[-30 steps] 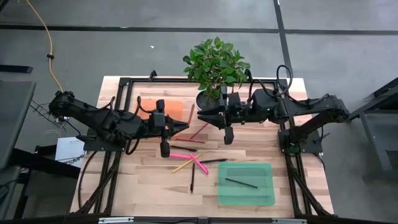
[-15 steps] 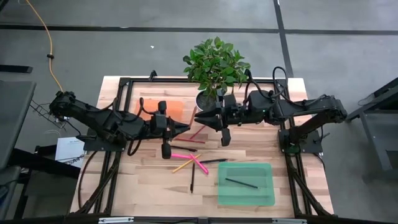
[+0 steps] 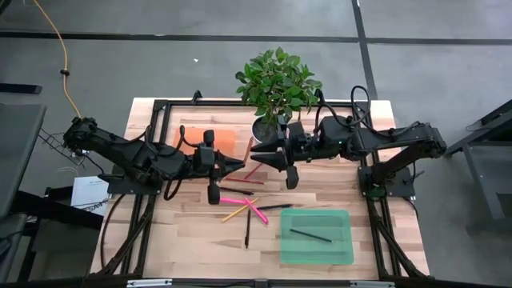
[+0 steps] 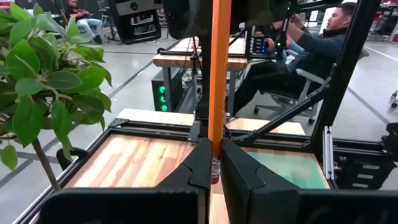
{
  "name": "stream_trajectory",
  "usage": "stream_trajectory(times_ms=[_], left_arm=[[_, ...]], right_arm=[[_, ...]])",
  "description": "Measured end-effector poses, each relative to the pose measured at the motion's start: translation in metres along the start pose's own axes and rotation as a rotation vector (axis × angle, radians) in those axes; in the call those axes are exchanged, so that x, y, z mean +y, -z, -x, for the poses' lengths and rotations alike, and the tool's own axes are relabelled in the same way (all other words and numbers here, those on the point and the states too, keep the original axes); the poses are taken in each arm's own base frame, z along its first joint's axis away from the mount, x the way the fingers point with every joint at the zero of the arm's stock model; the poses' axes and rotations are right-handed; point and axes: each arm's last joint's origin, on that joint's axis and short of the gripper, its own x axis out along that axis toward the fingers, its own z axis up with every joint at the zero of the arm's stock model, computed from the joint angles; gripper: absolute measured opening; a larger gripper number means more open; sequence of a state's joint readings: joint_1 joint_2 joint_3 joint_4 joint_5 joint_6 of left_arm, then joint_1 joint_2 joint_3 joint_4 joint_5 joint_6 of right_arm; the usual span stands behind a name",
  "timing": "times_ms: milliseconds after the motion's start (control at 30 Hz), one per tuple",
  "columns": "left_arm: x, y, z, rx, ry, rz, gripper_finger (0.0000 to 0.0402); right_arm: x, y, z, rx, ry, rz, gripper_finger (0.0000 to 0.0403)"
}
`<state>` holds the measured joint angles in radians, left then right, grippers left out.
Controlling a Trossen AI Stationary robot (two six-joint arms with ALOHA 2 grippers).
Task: Sort pens & pencils
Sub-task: Put the orange pencil into the green bin
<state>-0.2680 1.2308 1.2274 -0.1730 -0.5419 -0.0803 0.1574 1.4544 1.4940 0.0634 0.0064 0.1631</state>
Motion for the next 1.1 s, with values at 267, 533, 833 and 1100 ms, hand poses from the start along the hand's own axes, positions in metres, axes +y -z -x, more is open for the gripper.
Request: stream_trajectory(times_ms=[267,533,833,1100], left_arm=[[0.0,0.0,0.0,0.0,0.001,0.001,0.0012],[0.0,0.0,0.0,0.0,0.001,0.001,0.0012],[0.0,0.0,0.0,0.001,0.004,0.001,0.0012],[0.0,0.0,0.0,0.001,0.004,0.002,0.0012]], right_arm=[[0.0,-0.002,0.0,-0.019,0.009,0.004,0.0108],[-0.001,0.0,-0.002,-0.021,0.013,0.005,0.0108],[-0.007,0.002,-0.008,-0.034,0.006,0.0,0.0108],[-0.007,0.004,-0.01,-0.038,0.003,0.008,0.0108]])
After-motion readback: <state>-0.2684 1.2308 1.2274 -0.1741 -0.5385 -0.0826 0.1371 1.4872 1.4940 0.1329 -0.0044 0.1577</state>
